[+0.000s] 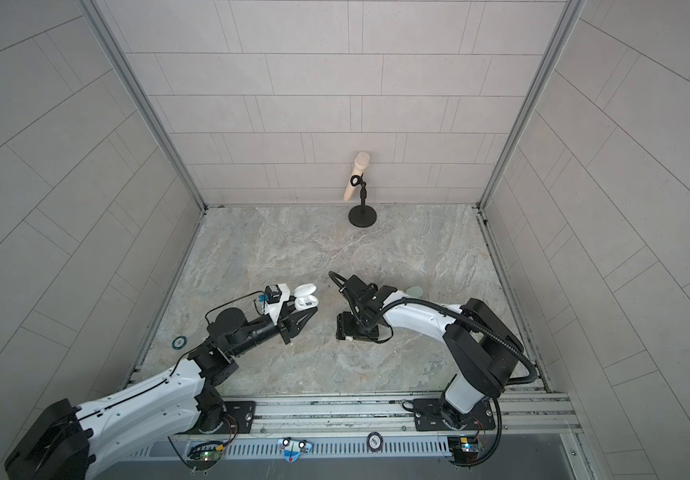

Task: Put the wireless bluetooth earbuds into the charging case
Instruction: 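Lower the right gripper onto the white earbud and close on it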

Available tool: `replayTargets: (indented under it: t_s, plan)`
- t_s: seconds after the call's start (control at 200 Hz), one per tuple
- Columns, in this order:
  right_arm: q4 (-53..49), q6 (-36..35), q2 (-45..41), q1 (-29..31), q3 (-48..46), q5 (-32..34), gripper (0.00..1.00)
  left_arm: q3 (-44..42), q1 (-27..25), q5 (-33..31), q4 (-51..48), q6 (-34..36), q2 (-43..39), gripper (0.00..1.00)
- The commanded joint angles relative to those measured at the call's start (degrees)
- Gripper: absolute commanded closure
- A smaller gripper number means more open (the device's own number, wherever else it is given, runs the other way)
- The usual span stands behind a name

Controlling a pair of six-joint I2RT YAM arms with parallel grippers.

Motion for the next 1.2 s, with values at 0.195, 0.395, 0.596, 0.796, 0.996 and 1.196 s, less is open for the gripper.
replayTargets:
  t_s: [0.195,0.395,0.596,0.796,0.996,1.196]
  plan:
    - [-6.34,-6.24,3.73,0.55,5.11,6.48,0.38,-1.89,0.17,-2.08,0.63,0.64,-1.73,0.89]
    - [-4.63,-4.14,5.23,1.47,5.25,6.77,0.46,-2.21,0.17,-2.84,-0.22,0.87,-2.91,0.89]
    - [-3.79,-2.18,6.62,2.66,5.37,8.50,0.53,-2.38,0.17,-2.67,-0.31,0.81,-3.11,0.89]
    - [-3.13,-1.01,7.65,3.23,5.60,10.07,0.57,-2.94,0.17,-2.93,0.06,0.66,-3.58,0.89]
    - [-3.04,-0.74,8.46,3.32,6.11,10.79,0.60,-3.69,0.17,-3.46,-0.14,0.79,-4.64,0.89]
    - [-3.85,-1.01,9.81,3.50,7.34,10.75,0.66,-4.18,0.16,-3.99,-0.35,0.83,-5.43,0.89]
